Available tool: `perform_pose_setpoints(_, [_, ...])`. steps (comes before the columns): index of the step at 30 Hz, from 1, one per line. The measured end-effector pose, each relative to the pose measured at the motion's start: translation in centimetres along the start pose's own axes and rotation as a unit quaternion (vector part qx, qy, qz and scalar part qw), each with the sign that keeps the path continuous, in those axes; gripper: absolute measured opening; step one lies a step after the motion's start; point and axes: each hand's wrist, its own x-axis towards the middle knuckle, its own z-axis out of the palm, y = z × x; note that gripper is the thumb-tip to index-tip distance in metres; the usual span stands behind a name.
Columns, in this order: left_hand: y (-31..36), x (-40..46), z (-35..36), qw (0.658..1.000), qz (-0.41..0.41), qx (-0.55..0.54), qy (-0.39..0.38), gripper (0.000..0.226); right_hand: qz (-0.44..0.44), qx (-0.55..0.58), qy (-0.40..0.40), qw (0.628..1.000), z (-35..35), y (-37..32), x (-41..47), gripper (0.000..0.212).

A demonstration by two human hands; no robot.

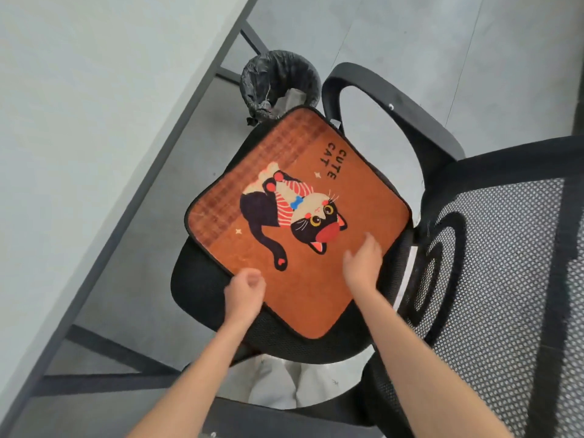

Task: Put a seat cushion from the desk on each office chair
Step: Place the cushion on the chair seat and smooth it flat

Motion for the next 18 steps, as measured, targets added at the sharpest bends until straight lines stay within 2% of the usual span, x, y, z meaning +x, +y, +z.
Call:
perform_pose_setpoints(4, [1.1,4.9,-3.1,0.994,0.052,0.055,0.082,0.036,0.223,0.065,-0.021,0.972,3.4,4.6,-4.3,0.065])
perform_pose_setpoints(7, [1.3,7.4,-4.2,0.986,0.064,0.126,0.090,0.043,0.301,0.126,-0.027,0.945,4.8,5.6,-5.8,0.068])
perform_pose_setpoints(11, [1.5,8.0,-4.2,0.983,0.085,0.126,0.098,0.045,0.305,0.180,-0.042,0.934,5.8,5.5,-6.6,0.076])
perform_pose_setpoints(15, [1.6,7.2,-3.3,0.969,0.159,0.166,0.085,0.047,0.251,0.088,-0.060,0.962,5.0,5.7,-6.9,0.073])
perform_pose_setpoints(18, [1.3,6.3,-2.4,0.932,0.258,0.256,0.011,0.054,0.180,-0.030,-0.051,0.982,3.0,6.1,-6.3,0.073])
